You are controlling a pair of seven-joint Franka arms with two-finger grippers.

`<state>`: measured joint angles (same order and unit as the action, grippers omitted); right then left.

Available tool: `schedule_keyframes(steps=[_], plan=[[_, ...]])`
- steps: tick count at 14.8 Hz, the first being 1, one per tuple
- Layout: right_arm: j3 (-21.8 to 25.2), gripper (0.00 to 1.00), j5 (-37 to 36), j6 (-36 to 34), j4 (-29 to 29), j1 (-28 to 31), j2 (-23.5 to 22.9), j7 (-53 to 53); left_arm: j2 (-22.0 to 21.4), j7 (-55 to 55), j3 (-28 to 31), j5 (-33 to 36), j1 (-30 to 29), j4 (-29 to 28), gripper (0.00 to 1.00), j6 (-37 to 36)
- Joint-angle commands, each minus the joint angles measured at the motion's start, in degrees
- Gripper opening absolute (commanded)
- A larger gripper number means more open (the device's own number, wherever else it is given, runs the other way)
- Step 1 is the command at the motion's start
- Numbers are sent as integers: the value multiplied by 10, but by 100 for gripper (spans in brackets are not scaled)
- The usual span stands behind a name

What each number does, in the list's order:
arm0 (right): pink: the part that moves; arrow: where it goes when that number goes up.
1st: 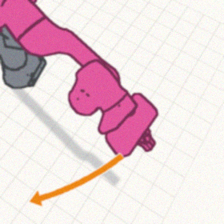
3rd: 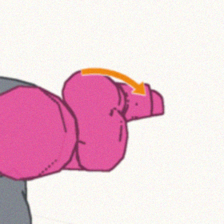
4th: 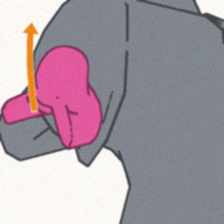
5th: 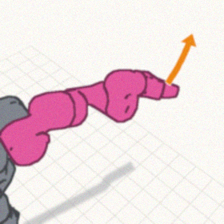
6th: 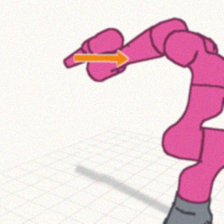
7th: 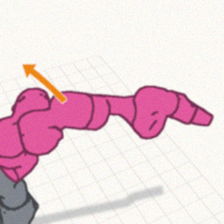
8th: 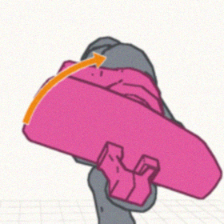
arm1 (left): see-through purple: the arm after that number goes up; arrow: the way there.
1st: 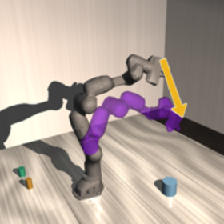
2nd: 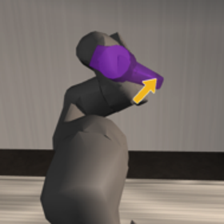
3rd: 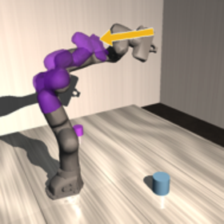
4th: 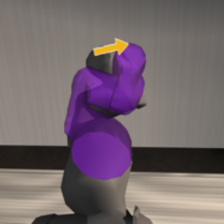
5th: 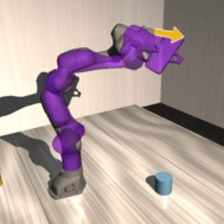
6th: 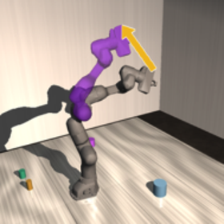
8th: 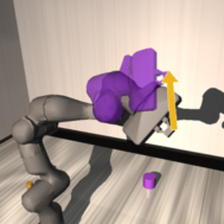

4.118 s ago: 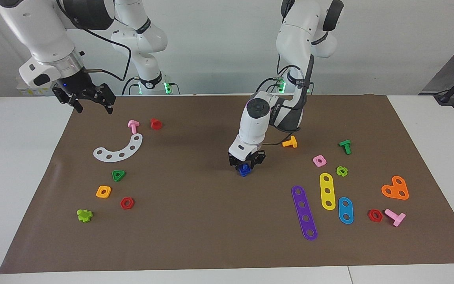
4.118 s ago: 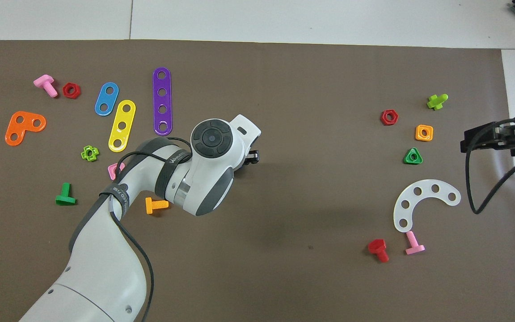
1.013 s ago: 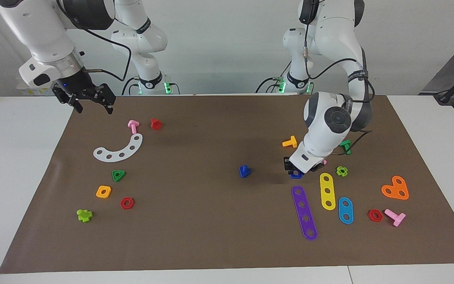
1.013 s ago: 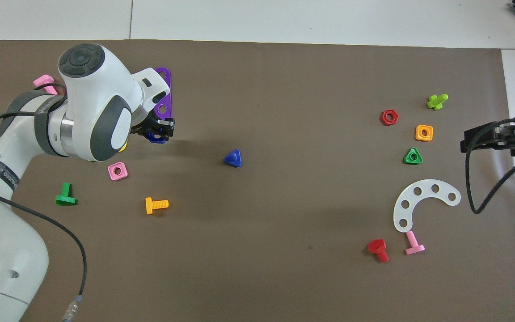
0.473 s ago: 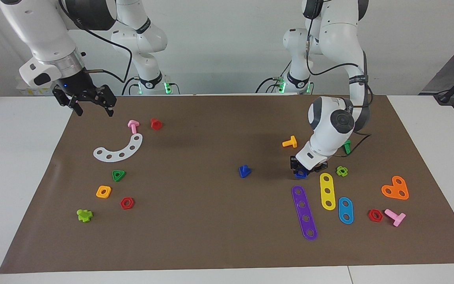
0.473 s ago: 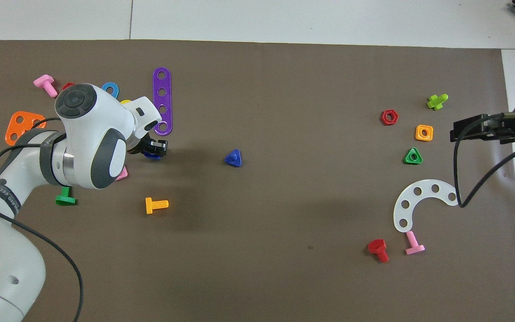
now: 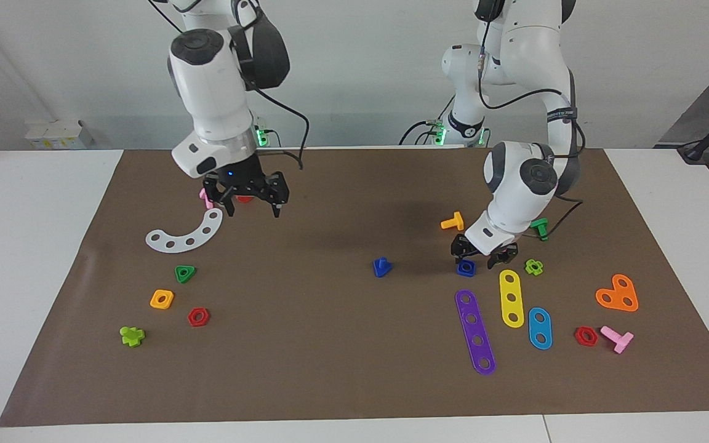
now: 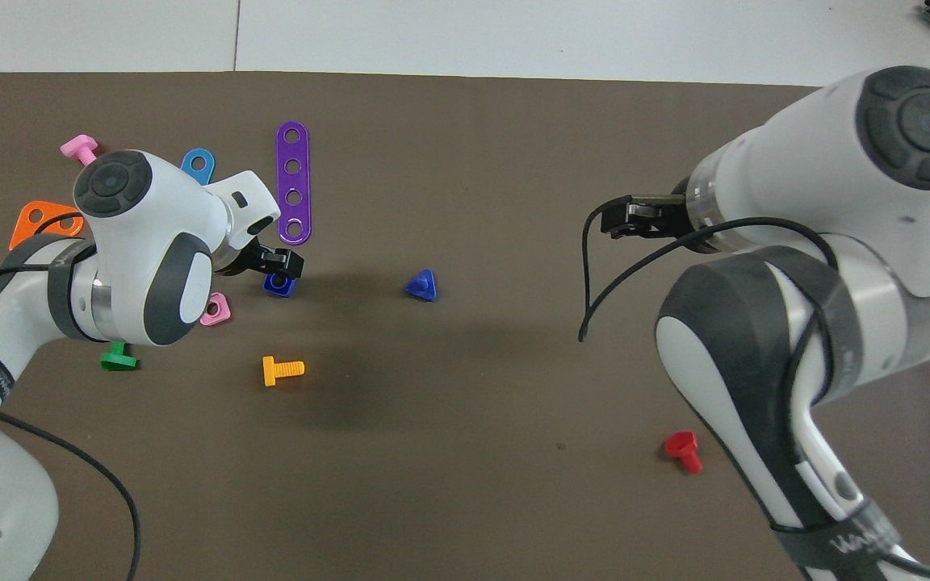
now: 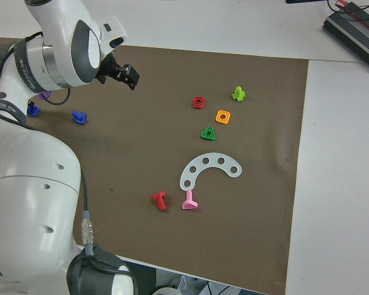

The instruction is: Unscrew and place screws in storage area

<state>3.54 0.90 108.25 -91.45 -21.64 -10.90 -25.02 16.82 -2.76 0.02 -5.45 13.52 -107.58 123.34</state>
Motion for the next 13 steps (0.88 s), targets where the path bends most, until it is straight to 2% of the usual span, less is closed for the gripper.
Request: schedule_keyframes(steps=[1, 5, 9, 13], plan=[[1, 100, 3, 39, 73, -35, -90, -63, -29, -42, -3, -11, -34, 43, 85, -89], [-7, 100, 16, 143, 72, -88, -145, -121, -79, -122, -1, -11, -85, 37, 82, -142], [-6, 100, 2, 199, 94, -163, -232, -159, -105, -200, 2, -11, -129, 33, 79, -183], [-7, 100, -27, 224, 87, -172, -248, -154, -134, -233, 3, -11, -177, 31, 78, -202]])
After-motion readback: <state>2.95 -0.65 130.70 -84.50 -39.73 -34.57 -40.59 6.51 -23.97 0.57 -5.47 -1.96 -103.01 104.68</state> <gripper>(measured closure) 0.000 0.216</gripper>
